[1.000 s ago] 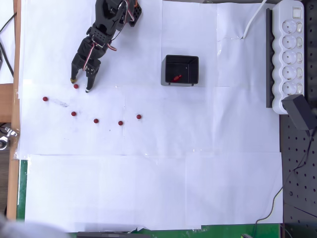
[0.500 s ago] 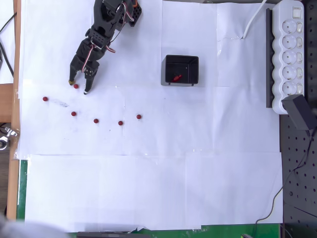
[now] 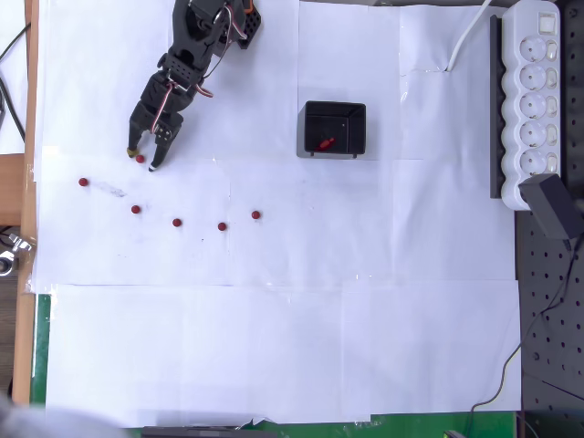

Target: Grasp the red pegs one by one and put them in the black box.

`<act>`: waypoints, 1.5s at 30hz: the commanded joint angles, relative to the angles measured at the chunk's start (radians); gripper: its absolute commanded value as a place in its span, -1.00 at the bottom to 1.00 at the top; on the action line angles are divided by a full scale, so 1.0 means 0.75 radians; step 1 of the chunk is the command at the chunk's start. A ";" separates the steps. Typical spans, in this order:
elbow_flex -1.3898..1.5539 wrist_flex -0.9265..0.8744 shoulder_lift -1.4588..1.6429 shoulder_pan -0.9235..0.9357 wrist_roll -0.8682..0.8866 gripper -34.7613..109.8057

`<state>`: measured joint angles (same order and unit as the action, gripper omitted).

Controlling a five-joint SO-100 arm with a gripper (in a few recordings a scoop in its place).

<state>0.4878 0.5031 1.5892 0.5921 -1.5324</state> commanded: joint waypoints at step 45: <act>1.953 -3.003 -0.425 -1.634 -0.922 -0.52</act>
<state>1.8423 -1.7825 1.2671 -0.4755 -2.1062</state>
